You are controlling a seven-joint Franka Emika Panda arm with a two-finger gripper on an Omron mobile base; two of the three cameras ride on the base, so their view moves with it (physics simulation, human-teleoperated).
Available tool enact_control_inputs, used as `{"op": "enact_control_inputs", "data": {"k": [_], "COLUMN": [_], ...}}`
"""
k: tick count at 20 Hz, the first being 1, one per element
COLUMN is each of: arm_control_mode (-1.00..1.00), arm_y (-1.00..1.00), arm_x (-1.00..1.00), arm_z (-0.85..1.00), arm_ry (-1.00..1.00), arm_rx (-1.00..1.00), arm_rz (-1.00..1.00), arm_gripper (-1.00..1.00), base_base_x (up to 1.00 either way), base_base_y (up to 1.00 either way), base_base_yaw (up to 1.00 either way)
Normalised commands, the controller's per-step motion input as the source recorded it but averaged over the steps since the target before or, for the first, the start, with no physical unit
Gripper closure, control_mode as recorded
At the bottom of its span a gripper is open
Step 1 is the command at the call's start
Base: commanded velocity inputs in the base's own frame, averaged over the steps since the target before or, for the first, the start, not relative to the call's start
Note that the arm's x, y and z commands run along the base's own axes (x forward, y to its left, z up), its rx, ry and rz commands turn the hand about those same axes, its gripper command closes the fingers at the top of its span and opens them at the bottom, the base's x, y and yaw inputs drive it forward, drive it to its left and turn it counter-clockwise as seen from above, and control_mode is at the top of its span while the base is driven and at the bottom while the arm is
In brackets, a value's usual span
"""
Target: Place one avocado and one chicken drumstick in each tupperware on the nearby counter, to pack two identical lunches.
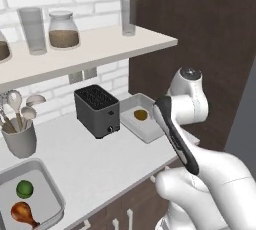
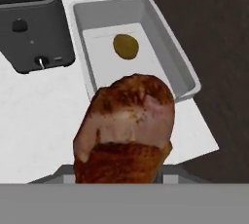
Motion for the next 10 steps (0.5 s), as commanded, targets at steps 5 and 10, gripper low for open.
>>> {"op": "enact_control_inputs", "data": {"k": [5, 10], "arm_control_mode": [-1.0, -1.0], "arm_y": [0.0, -0.01], "arm_x": [0.73, 0.75], "arm_z": [-0.79, -0.21], "arm_ry": [0.0, 0.07], "arm_rx": [-0.03, -0.04], "arm_rz": [0.08, 0.03], "arm_gripper": [1.0, 1.0], "base_base_x": [0.0, 0.0], "base_base_y": [0.0, 0.0], "base_base_yaw": [0.0, 0.0]}}
